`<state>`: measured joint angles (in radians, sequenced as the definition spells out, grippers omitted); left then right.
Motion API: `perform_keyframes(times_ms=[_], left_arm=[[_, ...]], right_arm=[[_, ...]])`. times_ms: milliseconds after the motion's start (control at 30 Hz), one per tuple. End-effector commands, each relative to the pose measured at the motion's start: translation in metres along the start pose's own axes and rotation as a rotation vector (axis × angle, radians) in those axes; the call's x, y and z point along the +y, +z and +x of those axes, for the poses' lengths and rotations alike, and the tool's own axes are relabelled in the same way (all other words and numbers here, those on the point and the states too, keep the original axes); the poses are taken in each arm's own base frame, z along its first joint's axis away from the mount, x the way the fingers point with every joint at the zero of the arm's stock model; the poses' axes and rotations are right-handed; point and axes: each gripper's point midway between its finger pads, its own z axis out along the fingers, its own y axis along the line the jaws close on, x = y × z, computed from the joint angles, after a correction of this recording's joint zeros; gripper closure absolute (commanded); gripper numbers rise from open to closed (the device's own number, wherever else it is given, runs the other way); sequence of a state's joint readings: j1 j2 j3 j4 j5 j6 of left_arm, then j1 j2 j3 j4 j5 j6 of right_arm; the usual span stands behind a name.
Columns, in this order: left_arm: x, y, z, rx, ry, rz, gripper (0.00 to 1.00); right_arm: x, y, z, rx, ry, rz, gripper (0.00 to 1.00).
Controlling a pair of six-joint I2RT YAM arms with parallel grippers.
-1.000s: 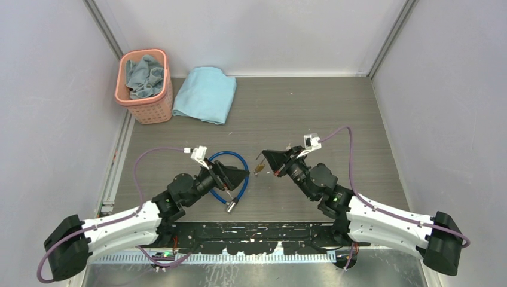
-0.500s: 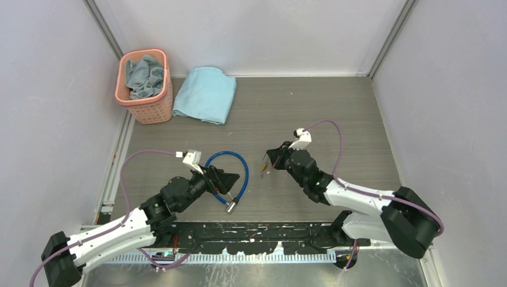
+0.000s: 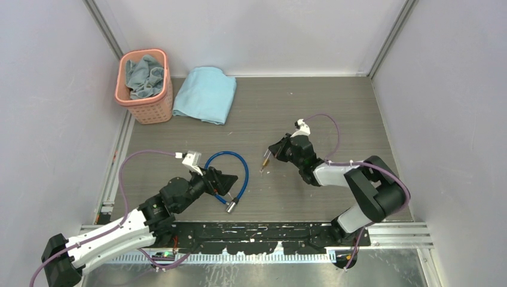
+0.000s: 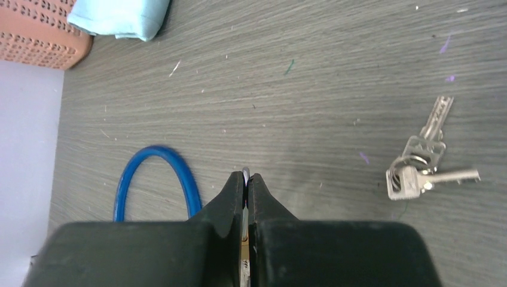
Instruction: Unlock with the key
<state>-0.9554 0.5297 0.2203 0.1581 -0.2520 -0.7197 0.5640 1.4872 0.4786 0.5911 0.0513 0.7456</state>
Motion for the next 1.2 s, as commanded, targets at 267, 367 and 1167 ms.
perform_keyframes(times_ms=[267, 367, 1167], left_arm=[[-0.007, 0.000, -0.016, -0.050, 0.012, 0.017, 0.14], [-0.007, 0.000, -0.016, -0.052, 0.012, 0.020, 0.14], [-0.005, -0.007, -0.016, -0.058, 0.009, 0.023, 0.15]], right_arm=[[0.030, 0.043, -0.035, -0.038, 0.073, -0.146, 0.99], [0.030, 0.053, -0.033, -0.030, 0.091, -0.158, 0.99], [0.010, 0.111, -0.075, -0.040, 0.119, -0.183, 0.99]])
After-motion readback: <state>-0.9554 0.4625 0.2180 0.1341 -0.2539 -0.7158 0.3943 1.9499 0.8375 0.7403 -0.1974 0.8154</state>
